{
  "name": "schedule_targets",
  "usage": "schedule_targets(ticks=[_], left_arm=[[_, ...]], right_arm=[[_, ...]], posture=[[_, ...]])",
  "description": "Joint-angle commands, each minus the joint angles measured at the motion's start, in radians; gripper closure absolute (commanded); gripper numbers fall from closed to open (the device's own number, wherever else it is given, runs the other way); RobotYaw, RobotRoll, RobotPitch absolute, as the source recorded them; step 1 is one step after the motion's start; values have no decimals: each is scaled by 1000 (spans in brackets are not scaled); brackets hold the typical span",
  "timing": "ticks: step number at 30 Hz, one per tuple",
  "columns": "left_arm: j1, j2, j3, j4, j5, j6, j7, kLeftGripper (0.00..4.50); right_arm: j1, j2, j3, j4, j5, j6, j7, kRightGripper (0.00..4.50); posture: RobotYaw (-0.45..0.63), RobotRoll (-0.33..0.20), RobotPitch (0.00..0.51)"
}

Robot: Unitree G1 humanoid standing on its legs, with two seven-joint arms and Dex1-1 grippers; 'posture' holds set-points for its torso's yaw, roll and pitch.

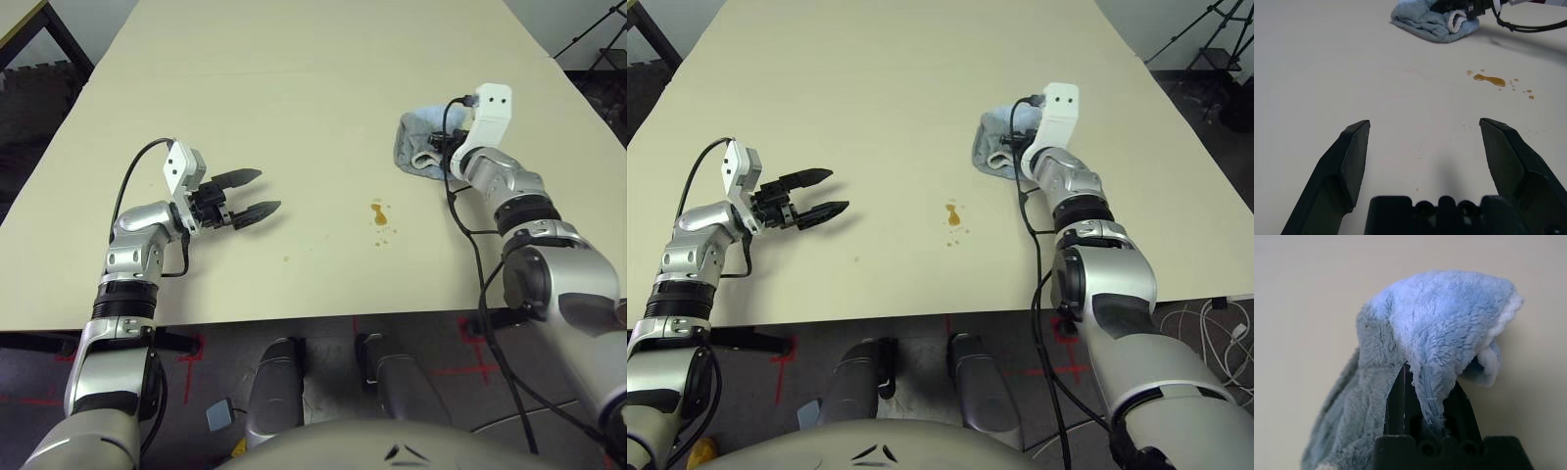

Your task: Wipe the water off the table with a rag.

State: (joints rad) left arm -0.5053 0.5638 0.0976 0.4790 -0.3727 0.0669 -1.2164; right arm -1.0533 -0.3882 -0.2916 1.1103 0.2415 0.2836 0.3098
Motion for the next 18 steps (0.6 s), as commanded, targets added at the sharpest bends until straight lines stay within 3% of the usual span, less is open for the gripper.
schedule_targets(ticks=[1,10,18], left_arm=[[-5,-3,-12,6,10,-5,-6,0],[-25,-15,-18,46,17,-22,-11,0],[-51,-21,-25,84,23,-38,-22,0]], right_arm=[[-3,-56,-16,-116,48,132,89,4494],[241,-165,-1,-582,169,604,216,4494],[442,-121,-26,-889,268,848,179,4494]], posture=[[-147,0,170],[-173,0,170],[-184,0,170]])
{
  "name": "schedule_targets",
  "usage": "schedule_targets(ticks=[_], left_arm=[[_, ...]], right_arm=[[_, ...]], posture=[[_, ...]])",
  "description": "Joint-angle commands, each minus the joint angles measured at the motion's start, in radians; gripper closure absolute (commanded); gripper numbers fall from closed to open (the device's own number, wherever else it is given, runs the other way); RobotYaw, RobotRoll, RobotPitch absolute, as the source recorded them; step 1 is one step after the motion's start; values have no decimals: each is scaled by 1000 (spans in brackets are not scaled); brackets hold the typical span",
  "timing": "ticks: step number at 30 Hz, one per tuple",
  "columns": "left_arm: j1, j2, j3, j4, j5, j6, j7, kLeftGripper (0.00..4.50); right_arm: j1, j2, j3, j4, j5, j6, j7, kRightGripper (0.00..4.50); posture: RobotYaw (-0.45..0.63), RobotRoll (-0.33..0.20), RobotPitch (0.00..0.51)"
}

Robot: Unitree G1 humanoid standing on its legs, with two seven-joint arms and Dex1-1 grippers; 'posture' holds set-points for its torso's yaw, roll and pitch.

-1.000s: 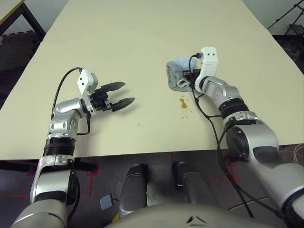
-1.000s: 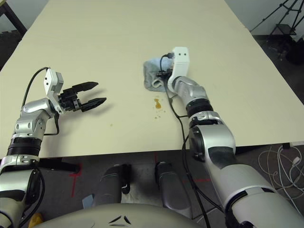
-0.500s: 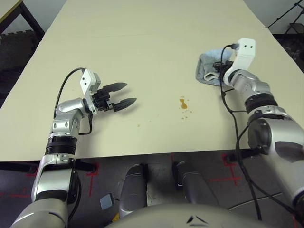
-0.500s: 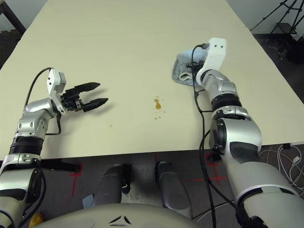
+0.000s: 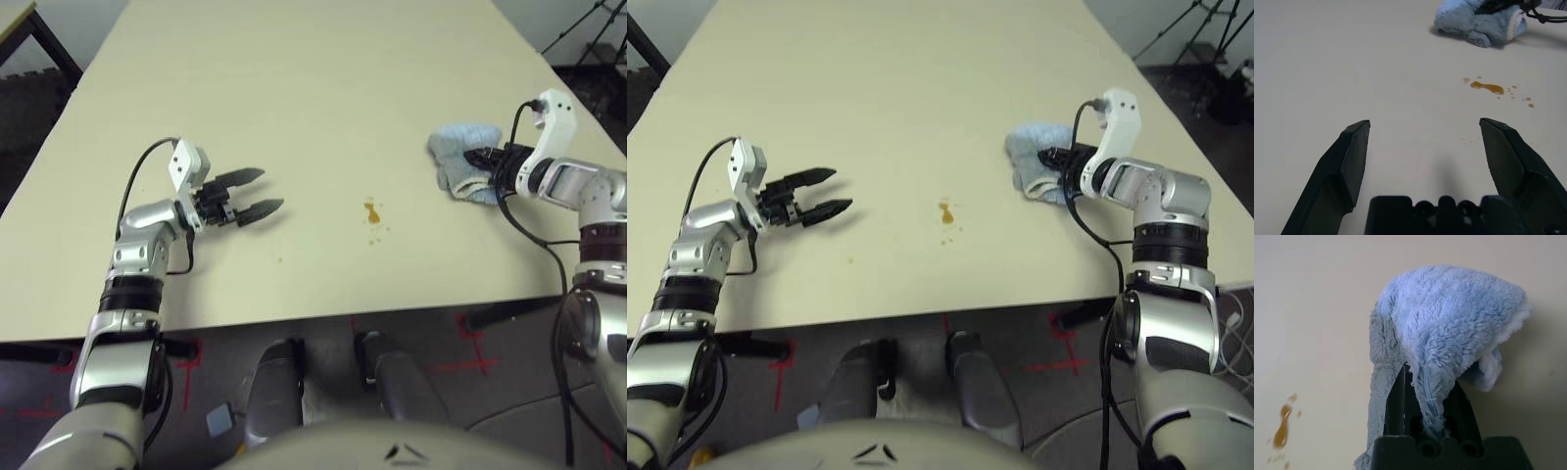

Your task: Wipe the water off the table with a rag.

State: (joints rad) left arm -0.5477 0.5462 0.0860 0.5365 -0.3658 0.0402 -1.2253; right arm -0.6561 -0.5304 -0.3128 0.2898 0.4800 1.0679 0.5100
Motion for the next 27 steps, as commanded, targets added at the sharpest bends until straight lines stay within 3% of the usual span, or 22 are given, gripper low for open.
schedule_targets(ticks=[1,13,27], left_arm=[[-9,-3,-13,27,16,-12,-14,0],[-10,1,-17,27,20,-10,-25,0],[10,18,-12,-3,7,14,-38,0]], right_arm=[[57,28,-9,-86,34,74,-31,4494],[212,198,-19,-286,90,174,-147,4495],[274,382,113,-412,124,258,-199,4495]], posture=[[-185,0,171],[-184,0,176],[-170,0,194]])
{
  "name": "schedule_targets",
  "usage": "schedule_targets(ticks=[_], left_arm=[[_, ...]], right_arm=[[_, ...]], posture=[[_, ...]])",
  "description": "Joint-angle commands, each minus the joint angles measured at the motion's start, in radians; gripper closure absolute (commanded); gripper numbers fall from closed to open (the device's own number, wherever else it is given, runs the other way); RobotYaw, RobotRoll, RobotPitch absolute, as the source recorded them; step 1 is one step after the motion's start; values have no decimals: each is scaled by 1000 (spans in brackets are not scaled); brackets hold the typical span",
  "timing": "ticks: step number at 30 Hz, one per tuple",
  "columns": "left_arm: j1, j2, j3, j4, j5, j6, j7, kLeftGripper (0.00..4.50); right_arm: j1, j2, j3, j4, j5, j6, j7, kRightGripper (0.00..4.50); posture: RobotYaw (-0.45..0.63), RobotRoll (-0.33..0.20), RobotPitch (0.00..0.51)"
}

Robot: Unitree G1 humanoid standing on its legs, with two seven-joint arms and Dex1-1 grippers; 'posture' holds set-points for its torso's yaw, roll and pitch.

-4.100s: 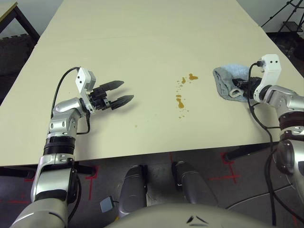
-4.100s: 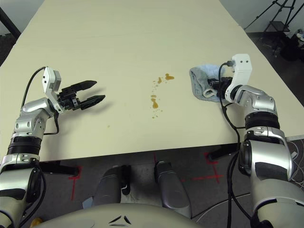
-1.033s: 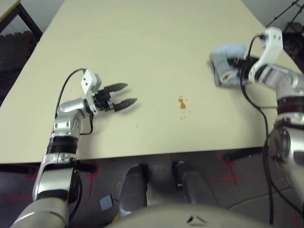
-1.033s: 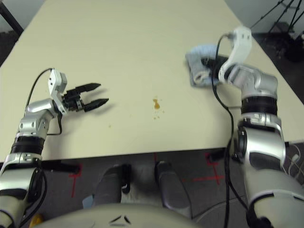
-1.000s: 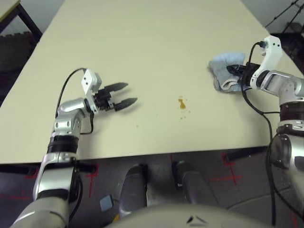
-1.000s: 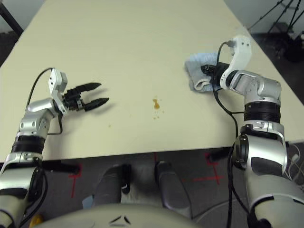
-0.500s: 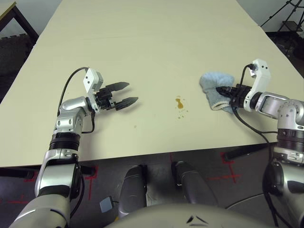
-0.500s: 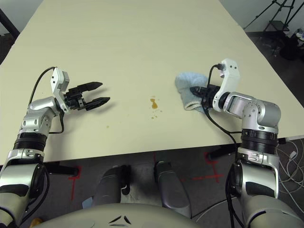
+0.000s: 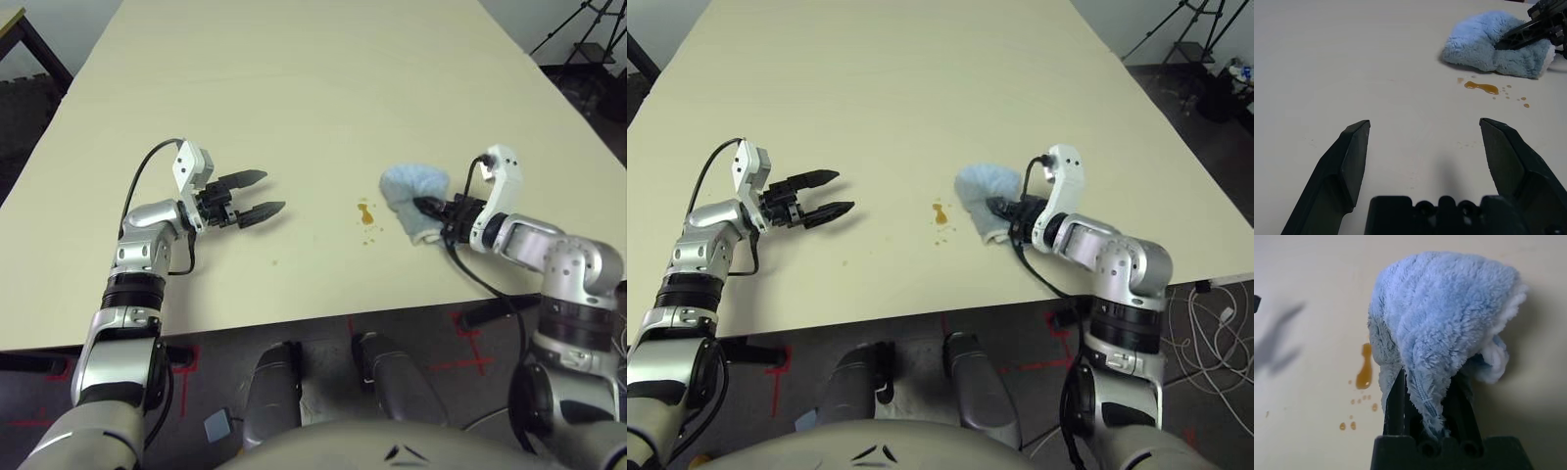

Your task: Wipe the water off the table with a rag.

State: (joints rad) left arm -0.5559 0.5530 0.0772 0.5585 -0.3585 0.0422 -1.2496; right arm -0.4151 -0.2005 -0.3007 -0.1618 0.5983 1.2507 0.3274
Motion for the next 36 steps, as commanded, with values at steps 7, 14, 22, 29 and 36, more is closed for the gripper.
schedule_targets(ticks=[7,14,22,29,36], left_arm=[[41,26,7,-56,-10,38,-19,0],[62,38,13,-82,-20,56,-18,0],[74,37,15,-99,-23,68,-13,0],[68,33,12,-96,-23,67,-13,0],[60,26,8,-87,-20,62,-13,0]], right_arm=[[-3,132,182,83,-9,62,-25,4498],[-32,185,229,124,-15,54,-26,4498],[-68,278,227,167,-13,51,-55,4500],[-71,255,271,207,-66,-26,-44,4500],[-140,91,238,291,-96,-129,8,4500]], posture=[[-157,0,209],[-145,0,218],[-143,0,221],[-146,0,220],[-146,0,220]])
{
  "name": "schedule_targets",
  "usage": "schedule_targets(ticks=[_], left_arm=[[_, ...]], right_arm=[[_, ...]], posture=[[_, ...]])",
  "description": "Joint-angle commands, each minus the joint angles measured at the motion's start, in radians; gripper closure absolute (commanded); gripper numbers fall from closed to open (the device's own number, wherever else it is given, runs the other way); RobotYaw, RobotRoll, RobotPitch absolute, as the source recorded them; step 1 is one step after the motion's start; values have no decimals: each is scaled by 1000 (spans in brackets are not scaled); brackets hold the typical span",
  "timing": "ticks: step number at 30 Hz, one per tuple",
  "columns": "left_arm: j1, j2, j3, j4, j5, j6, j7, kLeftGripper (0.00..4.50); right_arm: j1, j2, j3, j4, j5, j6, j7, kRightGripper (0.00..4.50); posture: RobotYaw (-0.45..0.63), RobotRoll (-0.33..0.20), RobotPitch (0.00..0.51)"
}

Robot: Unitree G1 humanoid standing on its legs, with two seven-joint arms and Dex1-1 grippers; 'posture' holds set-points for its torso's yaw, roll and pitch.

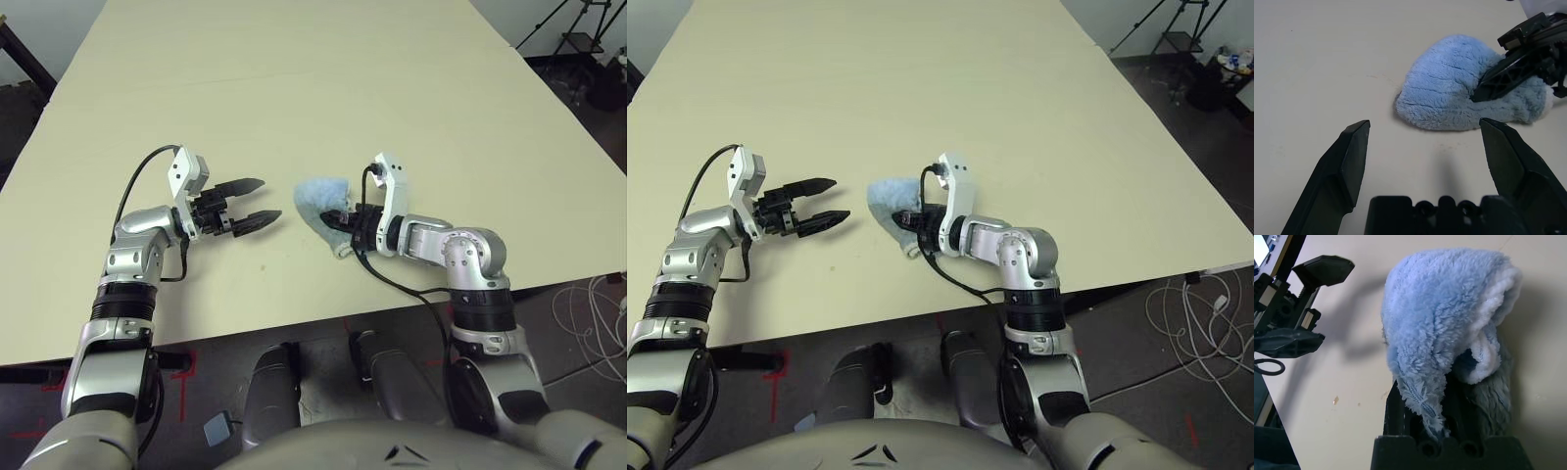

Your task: Wipe the water off the table with a rag.

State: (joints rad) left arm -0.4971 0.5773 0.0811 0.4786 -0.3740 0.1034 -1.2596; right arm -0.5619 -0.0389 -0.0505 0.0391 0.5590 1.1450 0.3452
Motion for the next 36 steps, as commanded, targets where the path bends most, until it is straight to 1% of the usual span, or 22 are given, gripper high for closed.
schedule_targets(ticks=[1,7,16,22,29,36], left_arm=[[-2,0,3,-4,-4,0,-3,0],[-14,-5,0,8,0,-4,-4,0],[-18,-3,0,14,3,-6,-5,0],[-39,-4,-1,39,9,-16,-5,0],[-49,1,0,61,12,-27,-8,0],[-49,0,-1,71,14,-33,-9,0]], right_arm=[[-3,-94,-13,102,-58,-31,2,4500],[-61,-199,-30,174,-54,-75,47,4500],[-135,-298,-76,279,-50,-151,61,4500],[-191,-345,-120,341,-55,-198,66,4500],[-291,-435,-190,414,-42,-237,104,4500],[-394,-535,-215,567,-88,-336,139,4500]], posture=[[-146,0,220],[-167,0,216],[-168,0,215],[-169,0,210],[-170,0,211],[-173,0,210]])
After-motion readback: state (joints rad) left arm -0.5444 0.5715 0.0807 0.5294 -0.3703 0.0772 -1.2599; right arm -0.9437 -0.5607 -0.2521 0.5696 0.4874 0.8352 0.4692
